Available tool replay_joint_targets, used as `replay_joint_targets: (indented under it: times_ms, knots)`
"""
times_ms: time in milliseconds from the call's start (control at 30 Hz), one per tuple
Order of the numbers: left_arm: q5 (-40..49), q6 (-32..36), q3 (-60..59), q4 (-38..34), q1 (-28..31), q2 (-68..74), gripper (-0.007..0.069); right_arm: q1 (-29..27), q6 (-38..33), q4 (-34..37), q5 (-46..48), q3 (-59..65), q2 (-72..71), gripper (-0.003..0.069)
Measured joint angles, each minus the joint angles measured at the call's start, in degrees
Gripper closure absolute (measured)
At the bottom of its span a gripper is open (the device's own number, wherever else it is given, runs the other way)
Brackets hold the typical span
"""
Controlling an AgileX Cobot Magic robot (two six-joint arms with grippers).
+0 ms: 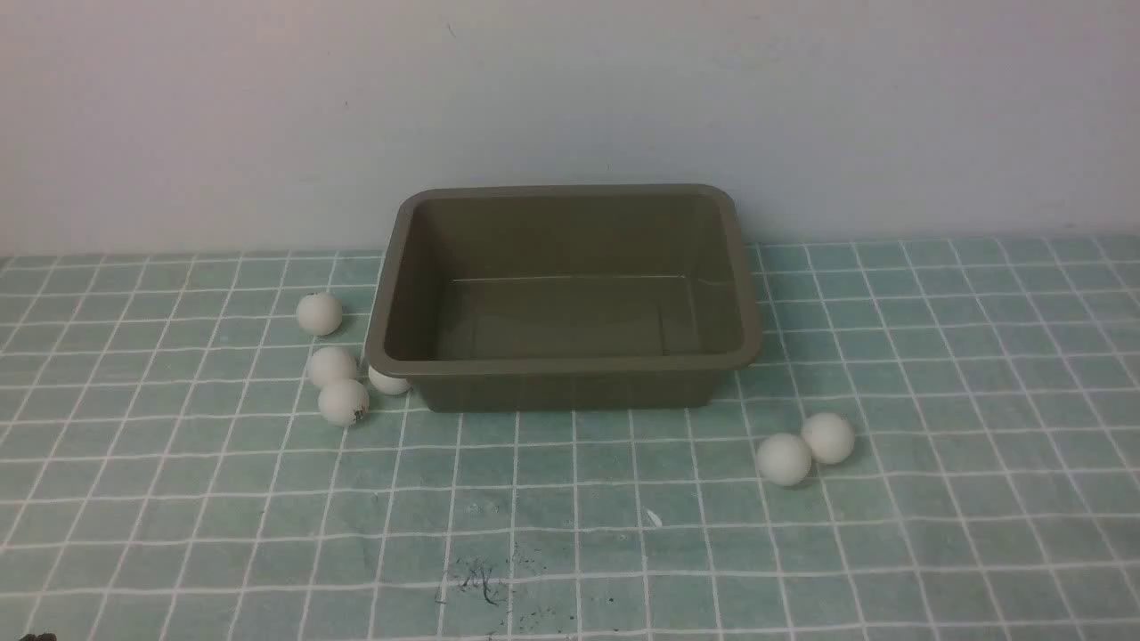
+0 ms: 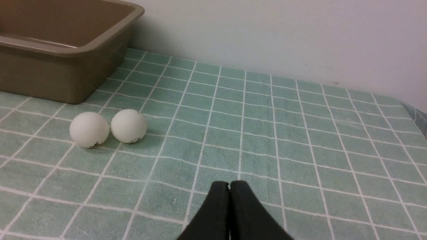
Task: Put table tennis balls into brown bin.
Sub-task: 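Reach for and grasp a ping pong ball on the table beside the basket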
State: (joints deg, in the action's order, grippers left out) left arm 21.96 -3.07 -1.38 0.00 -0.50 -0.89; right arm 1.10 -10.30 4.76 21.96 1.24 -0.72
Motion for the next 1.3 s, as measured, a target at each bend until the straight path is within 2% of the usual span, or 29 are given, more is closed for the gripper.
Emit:
replay_joint_targets:
  times_ms: [700,833,933,1033,1067,1100,1300]
  knots:
    - [-0.1,0.2,0.0,0.5,0.0,0.0,0.0629,0.0,0.0,0.0,0.0,0.0,0.0,0.0672]
    - [-2.7,-0.7,-0.2,0.6,0.0,0.0,0.0629,0.0,0.0,0.0,0.0,0.0,0.0,0.0672]
    - [-11.4,-5.6,-0.3,-5.5,0.0,0.0,0.0629,0.0,0.0,0.0,0.0,0.0,0.0,0.0672]
    - [-25.2,-8.2,-0.4,-10.0,0.0,0.0,0.0629,0.0,0.0,0.0,0.0,0.0,0.0,0.0672]
    - [-29.8,-8.7,-0.4,-10.8,0.0,0.0,0.0629,0.0,0.0,0.0,0.0,0.0,0.0,0.0672]
    - [-30.8,-8.8,-0.4,-10.8,0.0,0.0,0.0629,0.0,0.0,0.0,0.0,0.0,0.0,0.0672]
    - [-56.4,-13.4,-0.2,-11.8,0.0,0.0,0.0629,0.0,-0.9,-1.1,0.0,0.0,0.0,0.0672]
